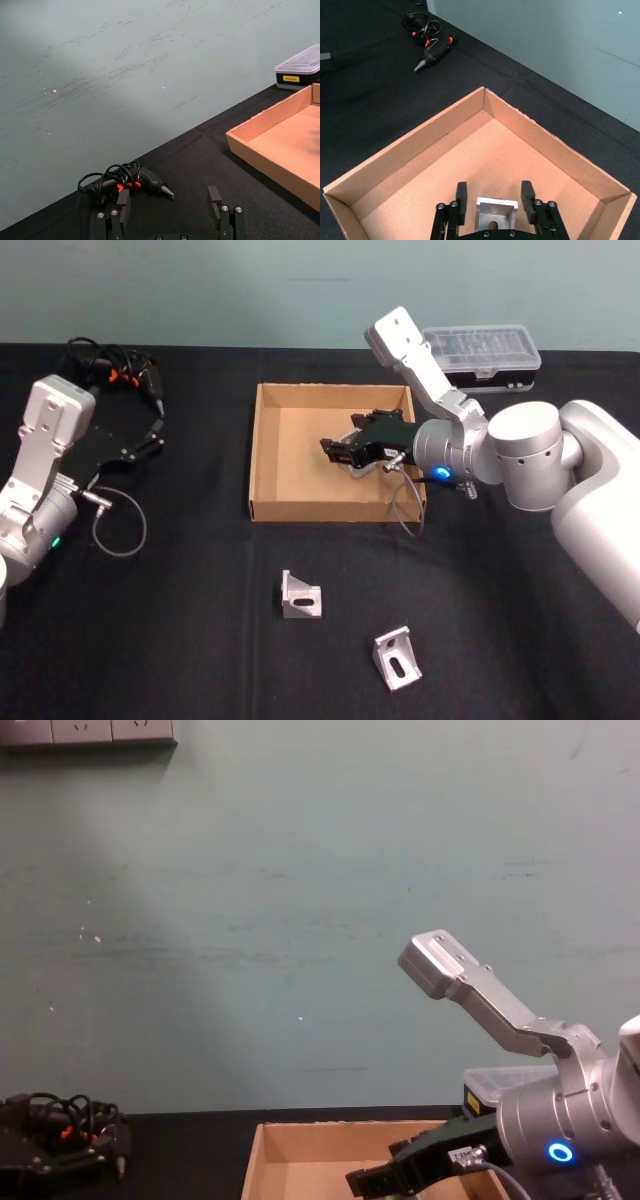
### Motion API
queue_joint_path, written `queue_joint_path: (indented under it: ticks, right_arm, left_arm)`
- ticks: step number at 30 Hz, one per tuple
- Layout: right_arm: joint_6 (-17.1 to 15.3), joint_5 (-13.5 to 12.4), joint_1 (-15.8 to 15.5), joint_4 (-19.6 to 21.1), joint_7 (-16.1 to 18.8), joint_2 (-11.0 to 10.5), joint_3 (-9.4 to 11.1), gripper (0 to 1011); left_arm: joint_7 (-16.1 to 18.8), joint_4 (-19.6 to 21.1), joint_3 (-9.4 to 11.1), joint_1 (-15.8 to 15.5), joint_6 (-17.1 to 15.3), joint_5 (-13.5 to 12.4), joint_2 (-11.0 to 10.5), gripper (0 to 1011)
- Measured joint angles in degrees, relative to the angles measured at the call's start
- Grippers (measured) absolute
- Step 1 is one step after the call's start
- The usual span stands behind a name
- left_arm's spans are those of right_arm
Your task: Use one hand to pick up the angle iron from the table and place it into the box.
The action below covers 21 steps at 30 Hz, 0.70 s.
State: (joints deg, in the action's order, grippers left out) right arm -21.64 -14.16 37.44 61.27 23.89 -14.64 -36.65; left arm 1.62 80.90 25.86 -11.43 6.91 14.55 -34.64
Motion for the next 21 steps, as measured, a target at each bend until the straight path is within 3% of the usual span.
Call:
queue_joint_path:
  ticks: [12, 18, 21]
  right_arm:
    - [0.6, -0.1, -0.8, 1.2, 0.1, -0.4, 0.6, 1000]
    - [2.3, -0.3, -2.5, 3.6, 0.4, -1.3, 2.5, 1000]
    - [4.2, -1.2, -4.2, 6.1, 1.1, -2.1, 4.4, 1000]
  left_arm:
    - [0.0, 0.0, 0.0, 0.0, 0.0, 0.0, 0.0, 1000]
    - [0.0, 0.0, 0.0, 0.0, 0.0, 0.0, 0.0, 1000]
    - [0.0, 0.0, 0.0, 0.0, 0.0, 0.0, 0.0, 1000]
